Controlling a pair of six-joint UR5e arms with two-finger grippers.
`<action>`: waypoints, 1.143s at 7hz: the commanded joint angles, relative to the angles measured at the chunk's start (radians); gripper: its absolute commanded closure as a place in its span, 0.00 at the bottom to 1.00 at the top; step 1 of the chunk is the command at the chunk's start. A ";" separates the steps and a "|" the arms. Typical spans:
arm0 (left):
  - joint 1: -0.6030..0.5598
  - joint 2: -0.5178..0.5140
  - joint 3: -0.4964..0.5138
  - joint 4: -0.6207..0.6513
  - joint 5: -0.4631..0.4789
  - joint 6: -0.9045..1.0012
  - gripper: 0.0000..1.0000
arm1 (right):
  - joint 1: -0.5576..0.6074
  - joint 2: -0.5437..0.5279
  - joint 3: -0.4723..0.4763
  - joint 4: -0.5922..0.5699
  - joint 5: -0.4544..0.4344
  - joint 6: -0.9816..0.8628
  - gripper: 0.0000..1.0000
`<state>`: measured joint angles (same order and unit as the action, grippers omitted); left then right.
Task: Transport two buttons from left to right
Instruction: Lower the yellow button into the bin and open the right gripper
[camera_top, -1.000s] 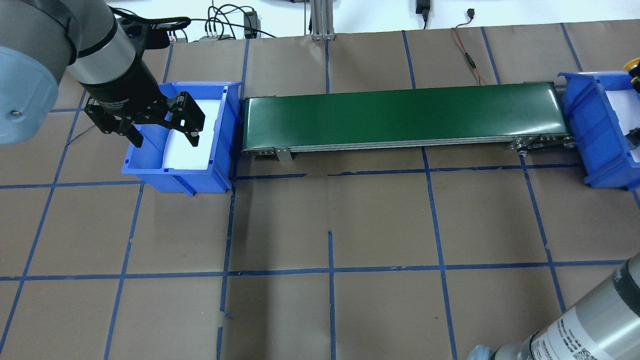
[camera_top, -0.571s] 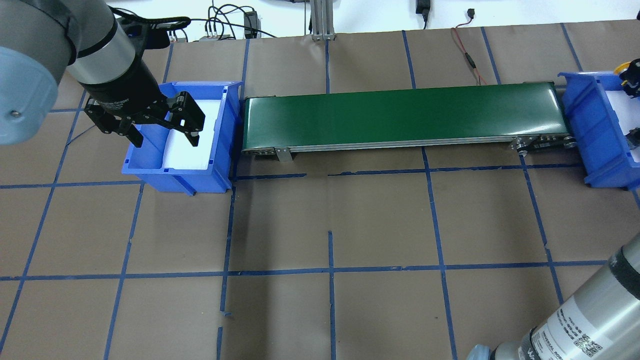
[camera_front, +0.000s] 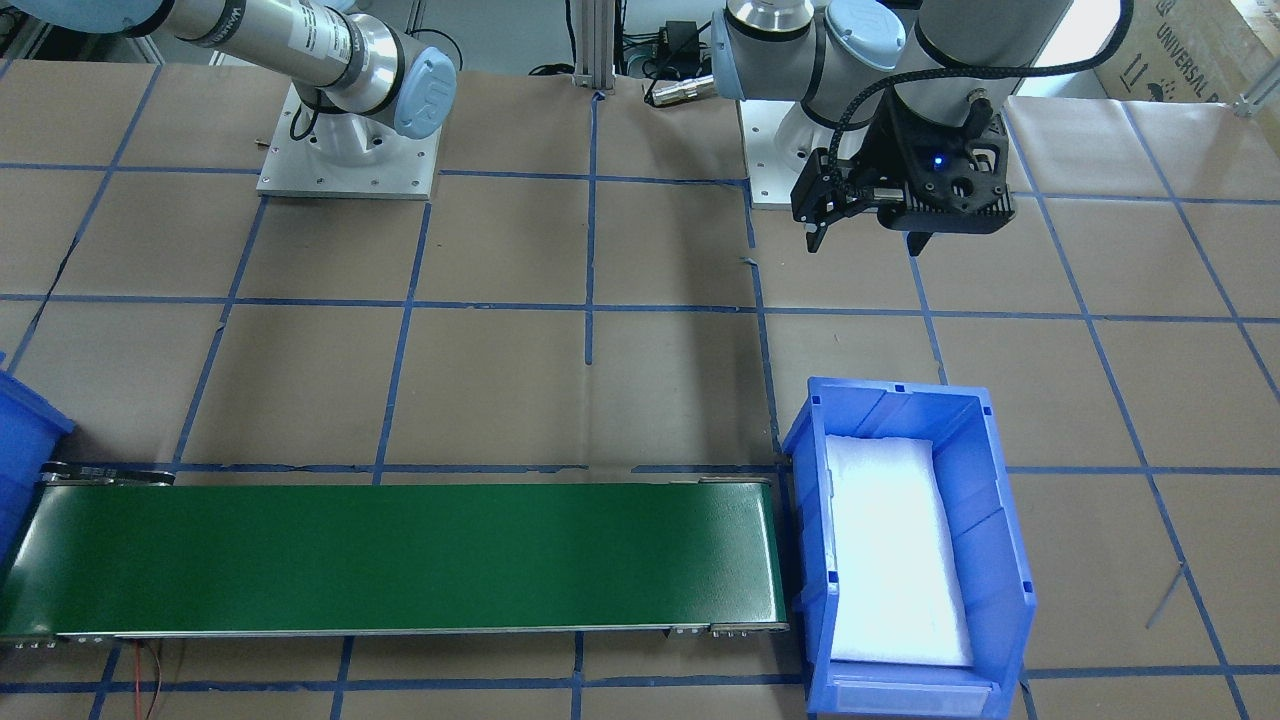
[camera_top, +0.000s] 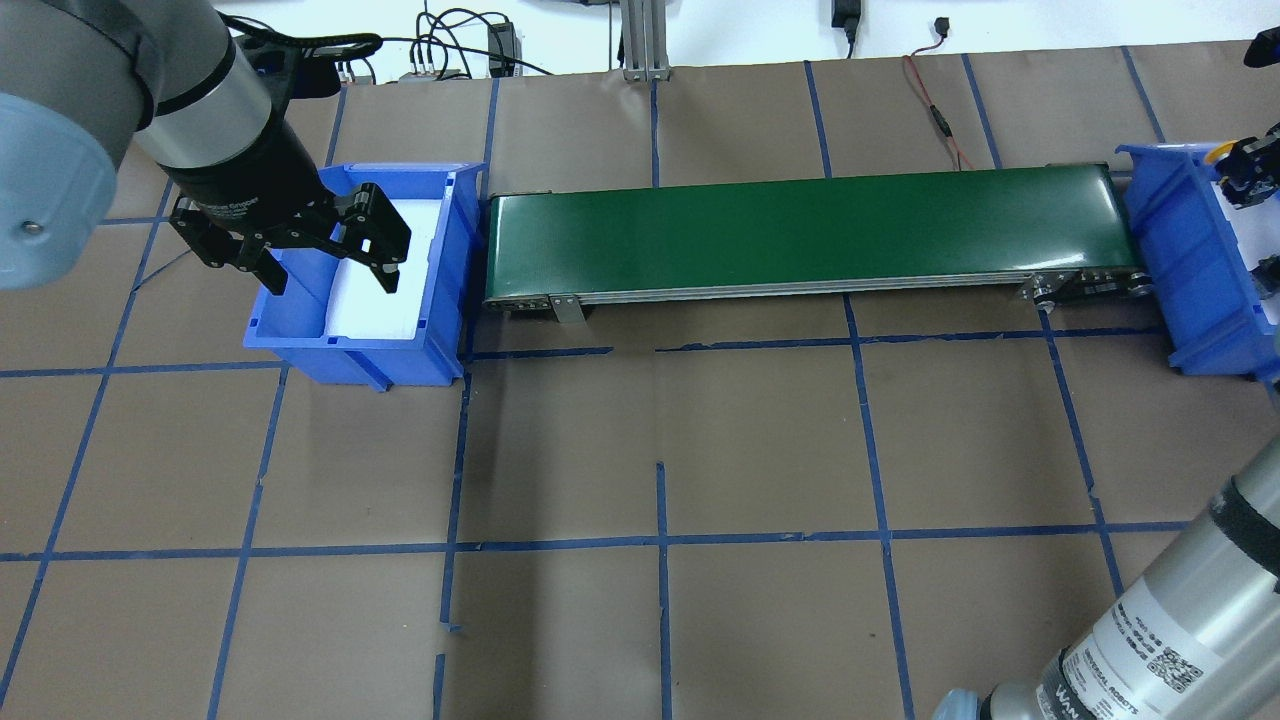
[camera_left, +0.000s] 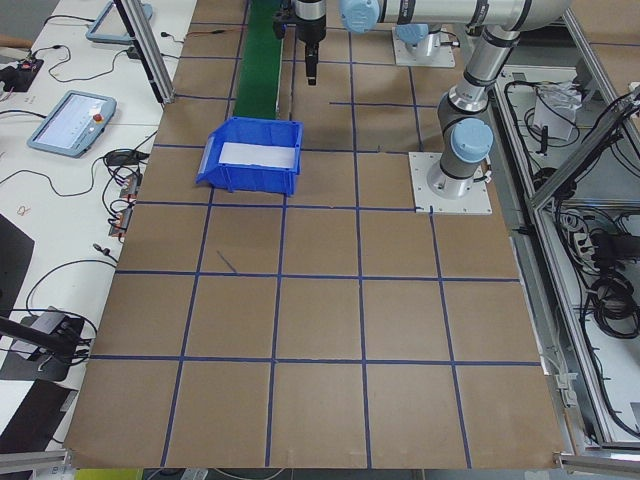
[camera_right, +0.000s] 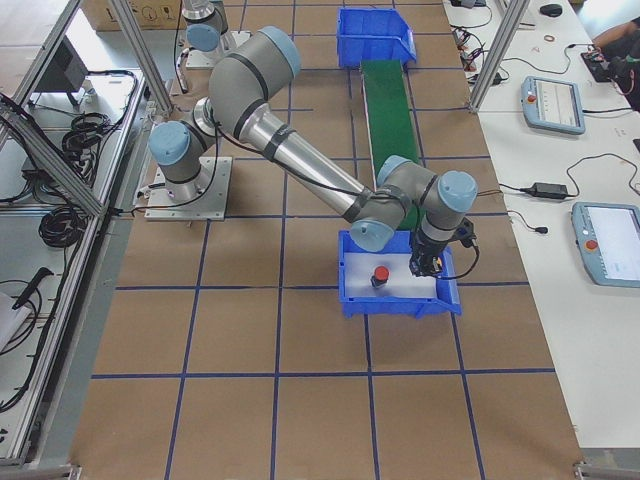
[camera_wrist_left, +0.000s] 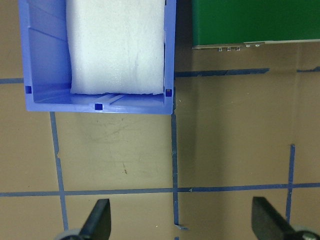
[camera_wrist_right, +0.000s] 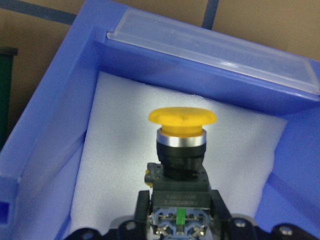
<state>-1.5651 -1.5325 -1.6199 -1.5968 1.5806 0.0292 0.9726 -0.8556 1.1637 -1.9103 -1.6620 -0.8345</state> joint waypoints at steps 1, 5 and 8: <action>0.000 0.000 0.000 0.000 0.001 0.000 0.00 | 0.000 0.004 0.005 -0.007 -0.013 -0.003 0.79; 0.000 0.000 0.000 0.000 0.001 0.000 0.00 | -0.002 -0.014 0.083 -0.113 -0.002 -0.012 0.00; 0.000 0.000 0.000 0.000 0.001 0.000 0.00 | 0.000 -0.096 0.082 -0.093 -0.009 -0.009 0.00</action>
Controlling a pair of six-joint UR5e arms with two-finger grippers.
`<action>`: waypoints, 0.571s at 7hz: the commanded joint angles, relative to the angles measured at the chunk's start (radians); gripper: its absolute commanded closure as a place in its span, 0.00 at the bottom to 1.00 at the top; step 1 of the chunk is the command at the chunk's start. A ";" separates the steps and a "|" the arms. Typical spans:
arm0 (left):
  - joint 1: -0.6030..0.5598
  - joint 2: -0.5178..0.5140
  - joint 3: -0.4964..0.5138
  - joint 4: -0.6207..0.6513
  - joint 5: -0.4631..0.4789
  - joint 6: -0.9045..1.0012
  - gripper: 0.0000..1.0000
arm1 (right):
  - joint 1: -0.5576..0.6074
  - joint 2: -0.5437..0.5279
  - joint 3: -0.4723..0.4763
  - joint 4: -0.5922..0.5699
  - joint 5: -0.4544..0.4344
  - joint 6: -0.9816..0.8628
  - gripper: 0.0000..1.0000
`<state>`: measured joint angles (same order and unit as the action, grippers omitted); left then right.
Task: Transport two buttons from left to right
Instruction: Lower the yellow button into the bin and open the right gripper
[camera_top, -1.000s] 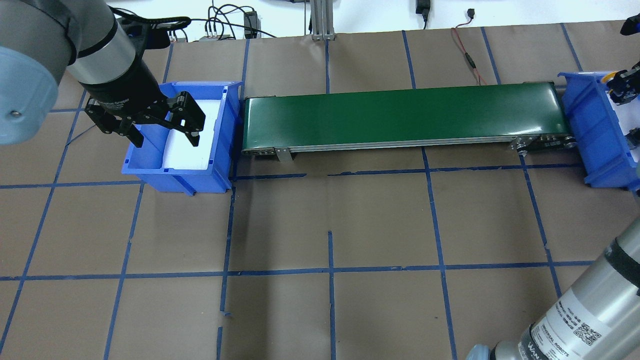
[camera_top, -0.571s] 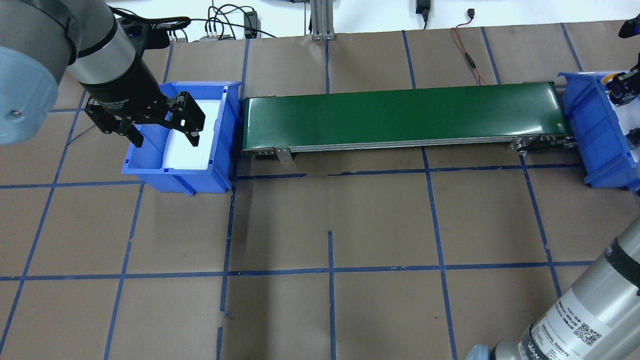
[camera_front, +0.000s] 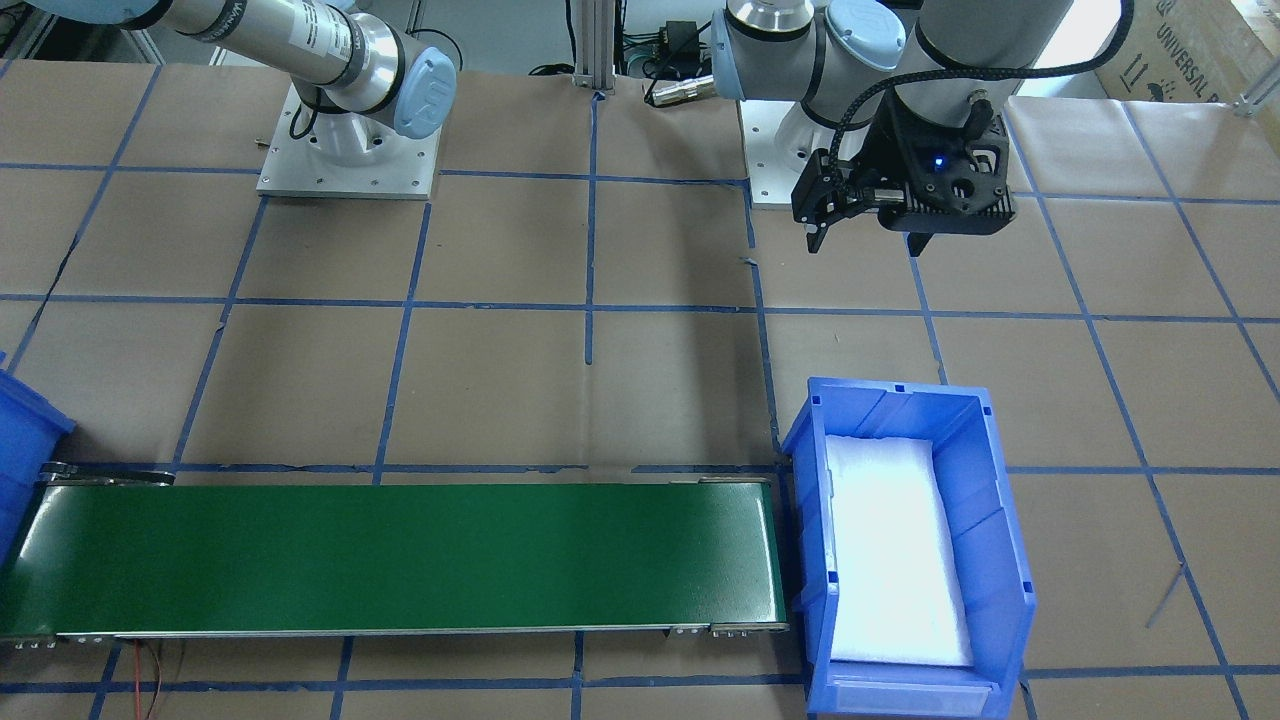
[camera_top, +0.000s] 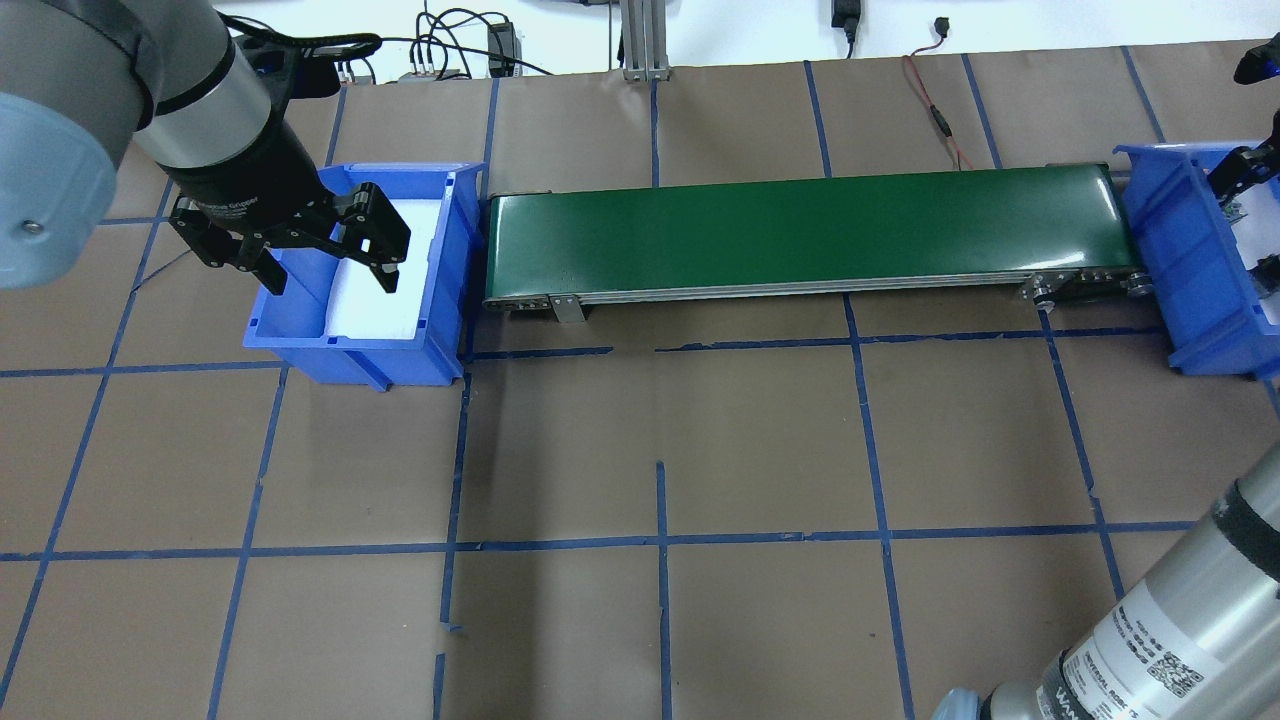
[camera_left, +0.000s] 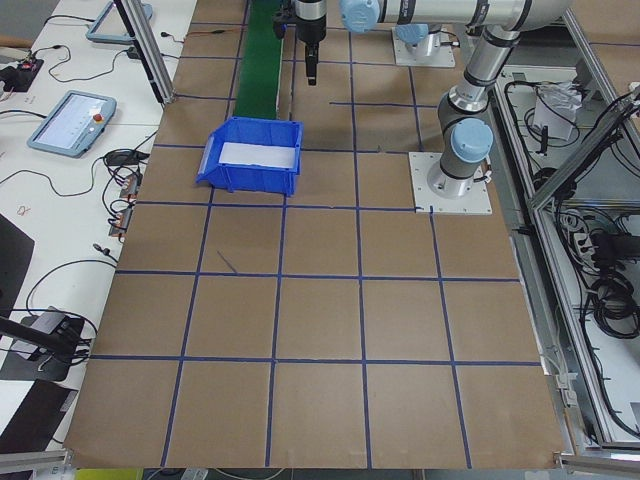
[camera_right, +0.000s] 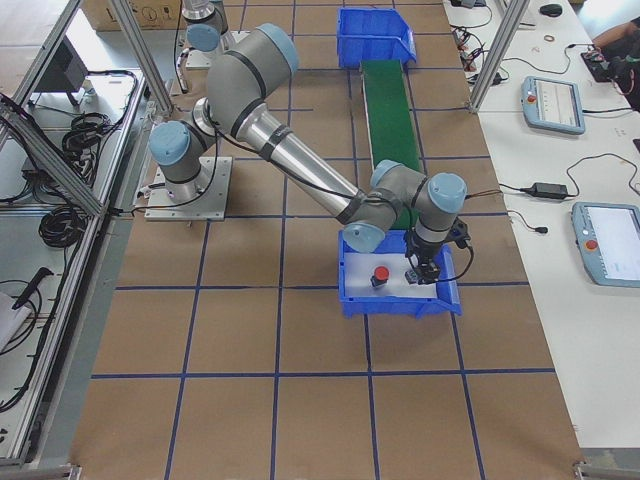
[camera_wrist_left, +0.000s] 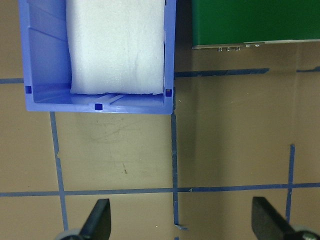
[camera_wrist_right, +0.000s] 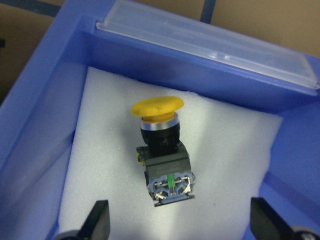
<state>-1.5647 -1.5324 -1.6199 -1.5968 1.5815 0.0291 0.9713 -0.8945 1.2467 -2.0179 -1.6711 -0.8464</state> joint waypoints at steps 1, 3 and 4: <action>0.000 0.000 0.000 0.000 0.000 0.000 0.00 | 0.001 -0.125 0.009 0.089 0.004 0.012 0.00; 0.000 0.000 0.000 0.000 0.000 0.000 0.00 | 0.007 -0.277 0.064 0.239 0.010 0.059 0.01; 0.000 0.000 0.000 0.000 -0.002 0.000 0.00 | 0.033 -0.399 0.142 0.343 0.022 0.236 0.00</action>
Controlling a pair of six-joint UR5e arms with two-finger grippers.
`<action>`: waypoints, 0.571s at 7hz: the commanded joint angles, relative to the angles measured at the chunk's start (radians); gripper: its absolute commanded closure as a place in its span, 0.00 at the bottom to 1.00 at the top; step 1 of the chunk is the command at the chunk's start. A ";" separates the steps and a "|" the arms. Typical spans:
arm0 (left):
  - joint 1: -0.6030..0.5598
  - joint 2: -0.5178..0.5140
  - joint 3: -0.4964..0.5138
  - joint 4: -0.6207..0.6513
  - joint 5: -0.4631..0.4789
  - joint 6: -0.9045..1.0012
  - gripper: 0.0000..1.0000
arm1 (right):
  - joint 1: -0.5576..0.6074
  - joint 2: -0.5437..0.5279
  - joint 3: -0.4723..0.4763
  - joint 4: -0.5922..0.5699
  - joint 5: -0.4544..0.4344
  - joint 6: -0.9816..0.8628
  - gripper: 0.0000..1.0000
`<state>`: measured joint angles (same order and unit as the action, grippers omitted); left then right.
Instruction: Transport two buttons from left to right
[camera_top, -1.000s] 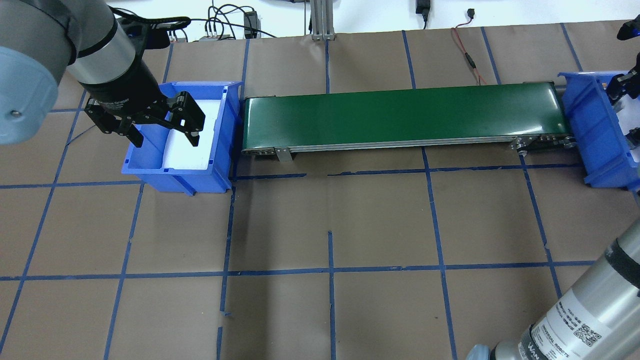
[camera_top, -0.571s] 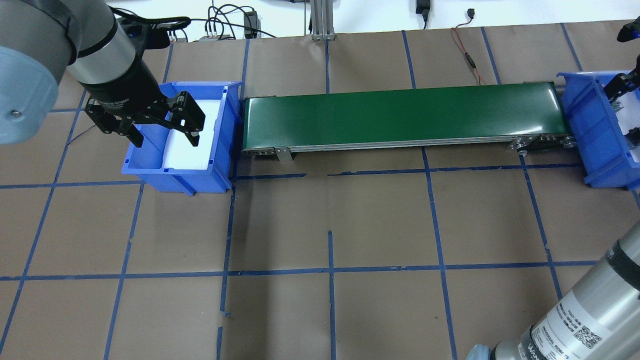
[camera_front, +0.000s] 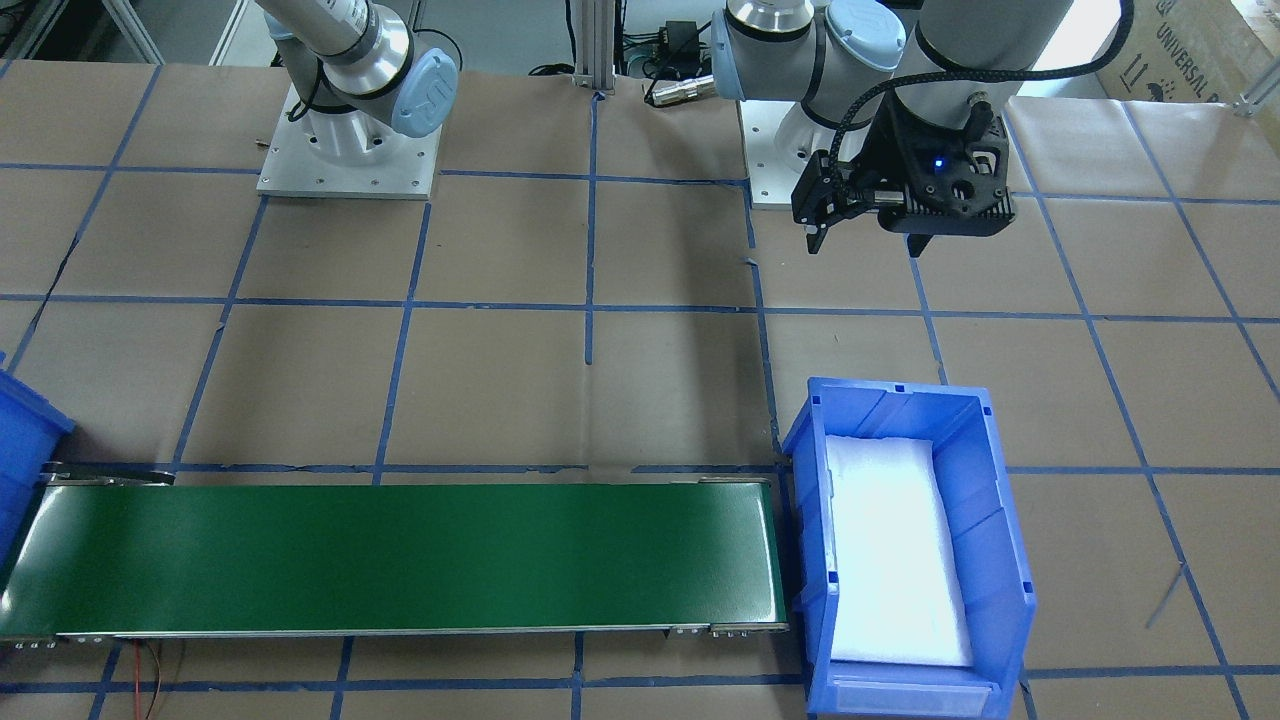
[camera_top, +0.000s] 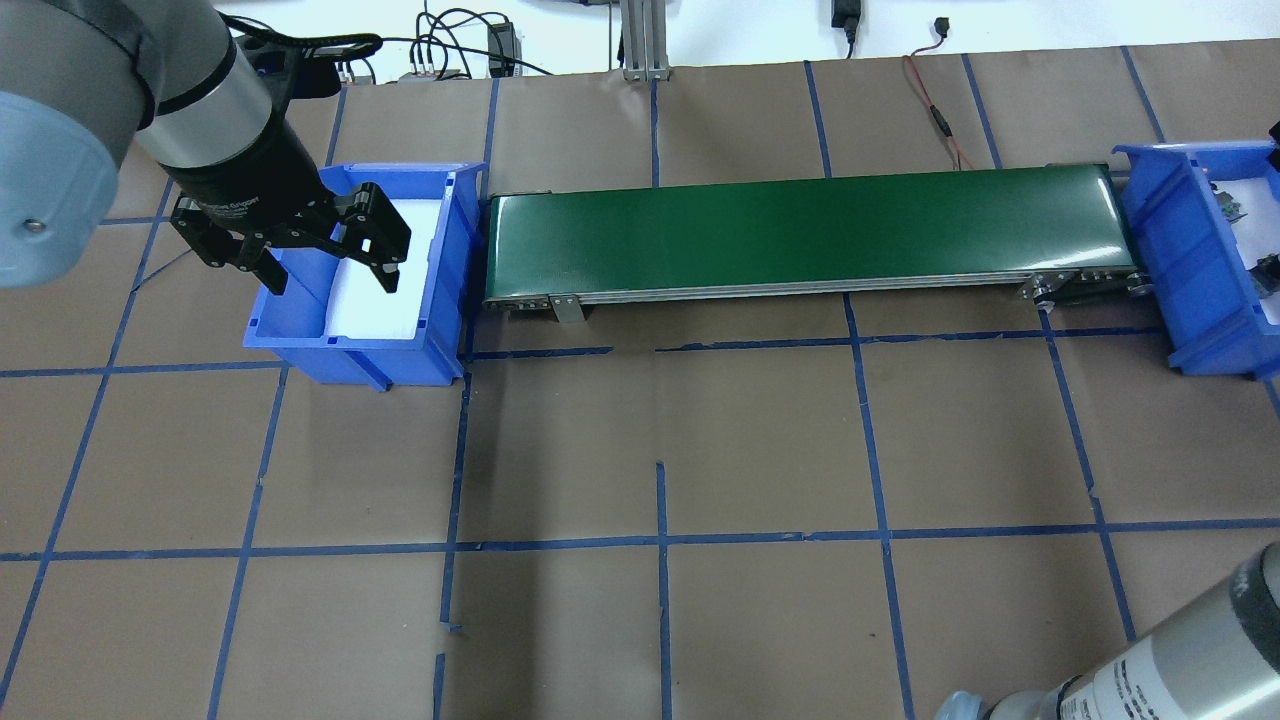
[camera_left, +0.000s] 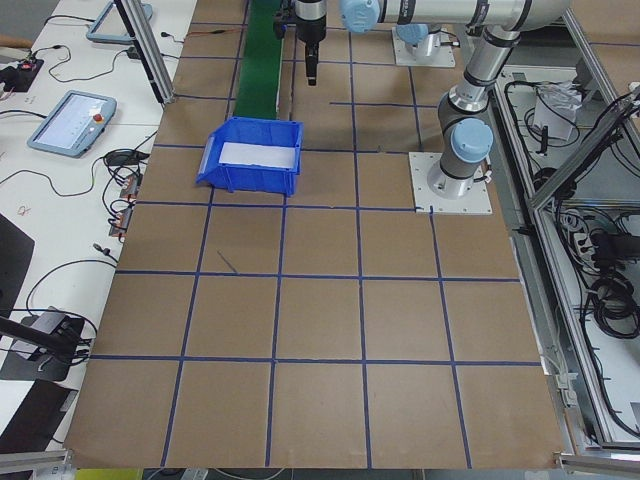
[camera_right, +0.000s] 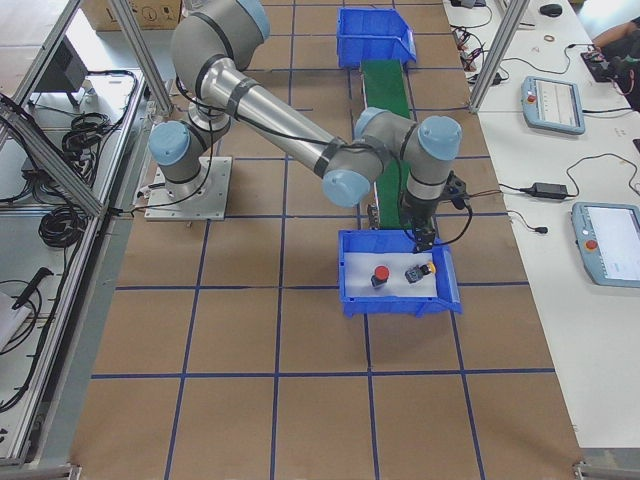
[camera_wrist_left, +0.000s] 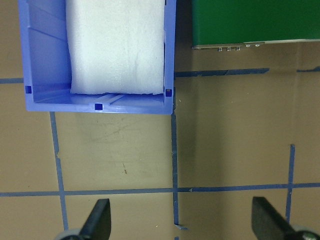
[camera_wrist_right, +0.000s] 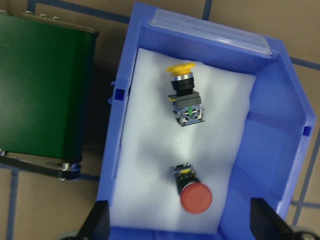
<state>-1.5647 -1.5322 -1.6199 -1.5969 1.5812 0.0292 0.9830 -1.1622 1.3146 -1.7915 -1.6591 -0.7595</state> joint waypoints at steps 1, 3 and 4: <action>0.000 0.000 0.000 0.000 0.000 0.000 0.00 | 0.114 -0.246 0.150 0.147 0.024 0.290 0.00; 0.000 0.000 0.000 0.000 0.000 0.000 0.00 | 0.269 -0.322 0.201 0.152 0.022 0.482 0.00; 0.000 0.000 0.000 0.000 0.000 0.000 0.00 | 0.337 -0.339 0.203 0.152 0.019 0.564 0.00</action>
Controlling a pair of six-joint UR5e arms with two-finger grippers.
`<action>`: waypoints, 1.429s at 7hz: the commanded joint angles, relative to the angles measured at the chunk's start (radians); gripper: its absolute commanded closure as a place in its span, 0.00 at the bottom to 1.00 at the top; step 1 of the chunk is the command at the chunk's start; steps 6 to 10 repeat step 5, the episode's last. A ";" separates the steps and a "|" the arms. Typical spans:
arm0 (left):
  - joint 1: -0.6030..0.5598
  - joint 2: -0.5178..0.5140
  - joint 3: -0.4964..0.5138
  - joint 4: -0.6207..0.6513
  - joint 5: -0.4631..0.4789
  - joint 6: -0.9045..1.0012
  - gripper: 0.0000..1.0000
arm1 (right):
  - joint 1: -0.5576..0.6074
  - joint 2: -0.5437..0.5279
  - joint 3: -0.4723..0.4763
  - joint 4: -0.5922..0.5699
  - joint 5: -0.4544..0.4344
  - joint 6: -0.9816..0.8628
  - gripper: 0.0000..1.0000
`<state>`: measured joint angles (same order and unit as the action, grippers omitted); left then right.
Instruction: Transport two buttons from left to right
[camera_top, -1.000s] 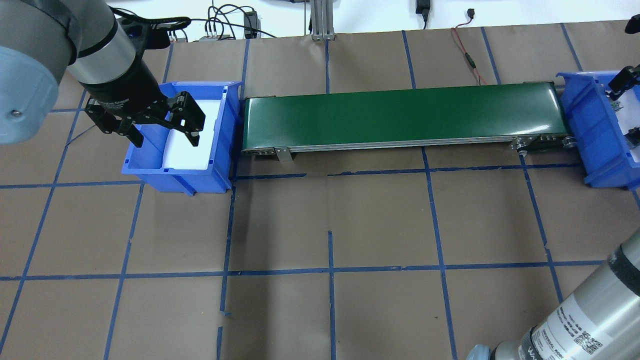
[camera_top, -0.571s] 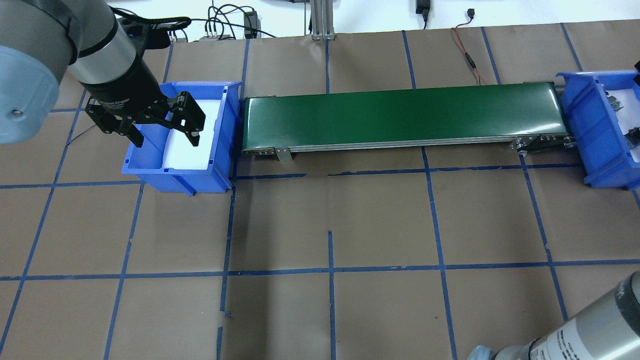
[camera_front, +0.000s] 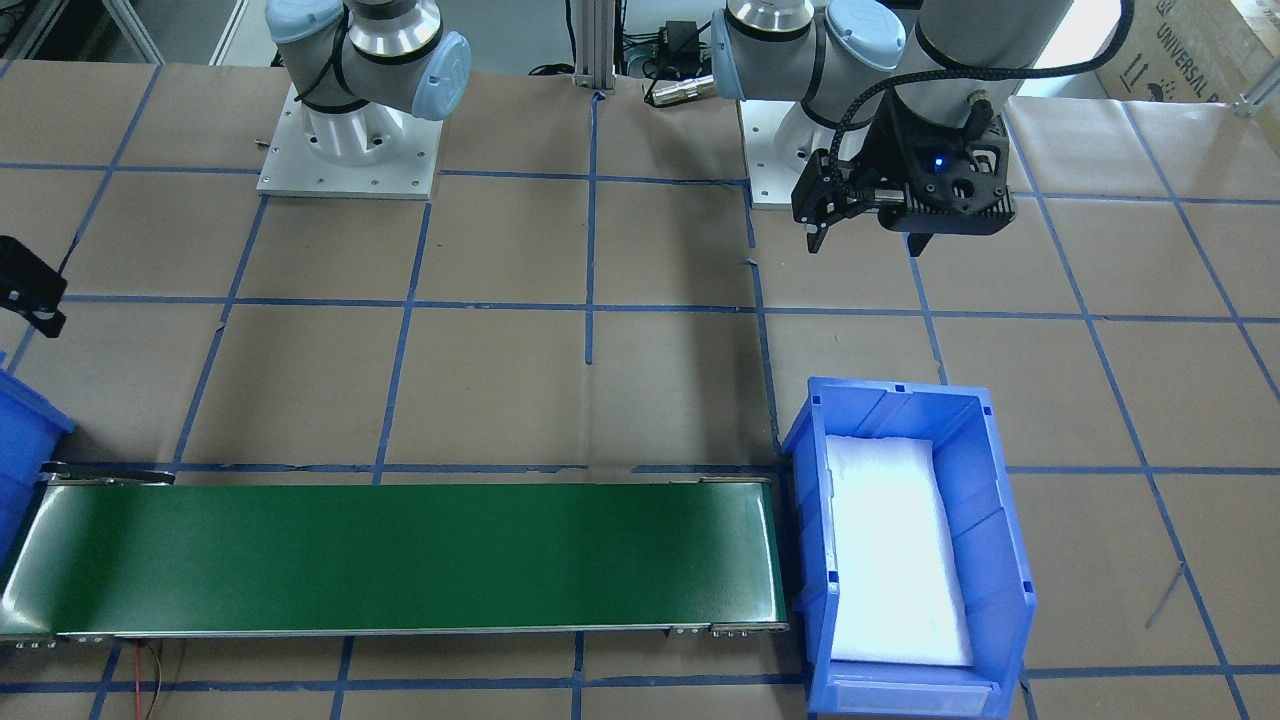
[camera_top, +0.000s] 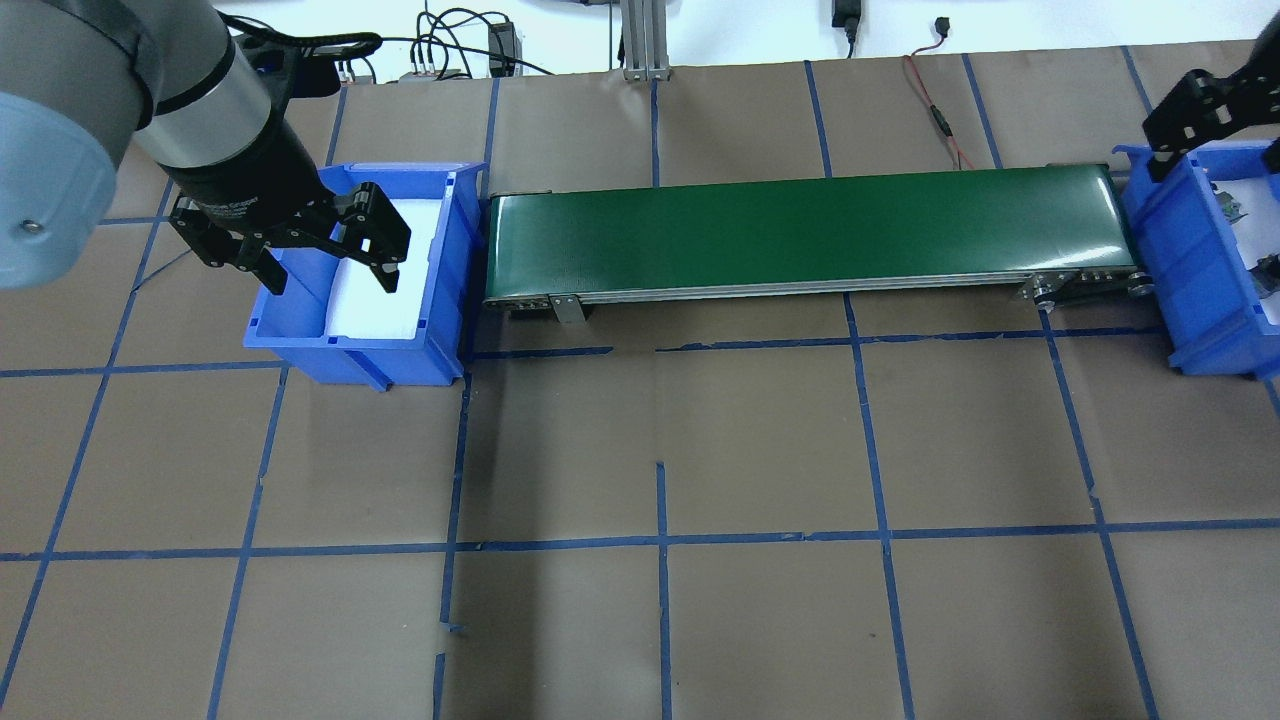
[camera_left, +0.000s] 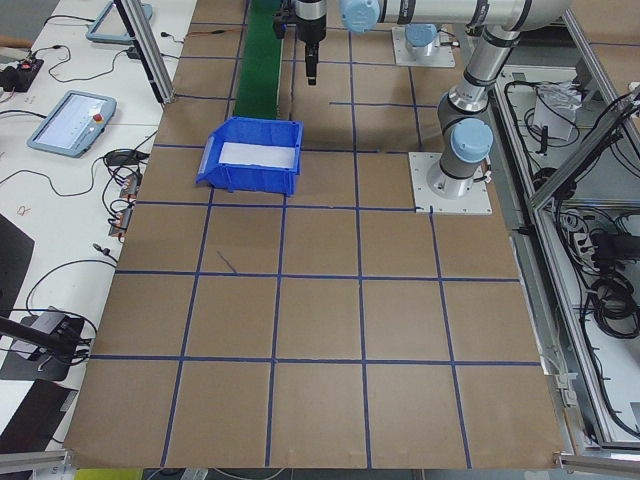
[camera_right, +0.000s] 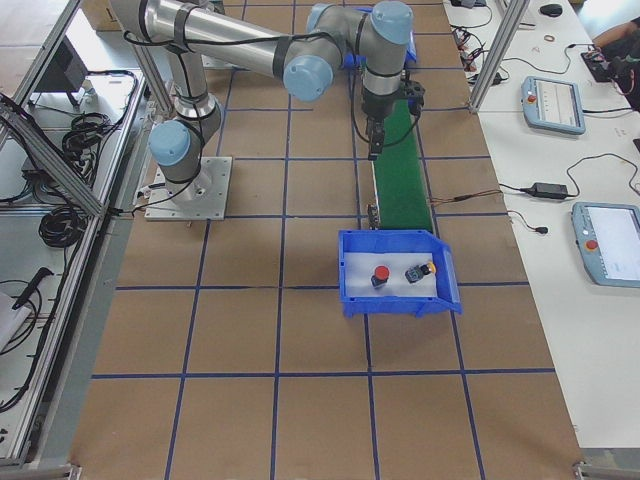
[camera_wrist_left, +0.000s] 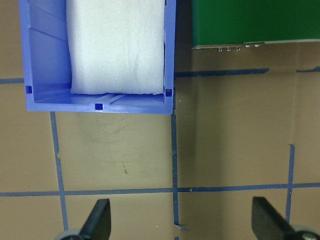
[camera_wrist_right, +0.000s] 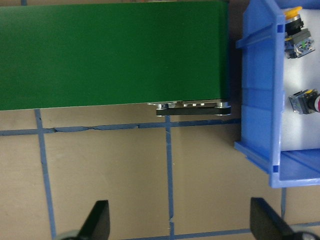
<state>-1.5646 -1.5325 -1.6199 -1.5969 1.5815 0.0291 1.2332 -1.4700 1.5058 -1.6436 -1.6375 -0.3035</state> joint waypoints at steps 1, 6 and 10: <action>0.000 0.000 0.000 0.000 0.000 0.000 0.00 | 0.144 -0.033 0.011 0.004 -0.001 0.156 0.00; 0.000 0.000 0.000 0.000 0.000 0.000 0.00 | 0.258 -0.047 0.008 0.001 0.021 0.238 0.00; 0.000 0.000 0.000 0.000 0.000 0.000 0.00 | 0.258 -0.047 0.008 0.001 0.021 0.238 0.00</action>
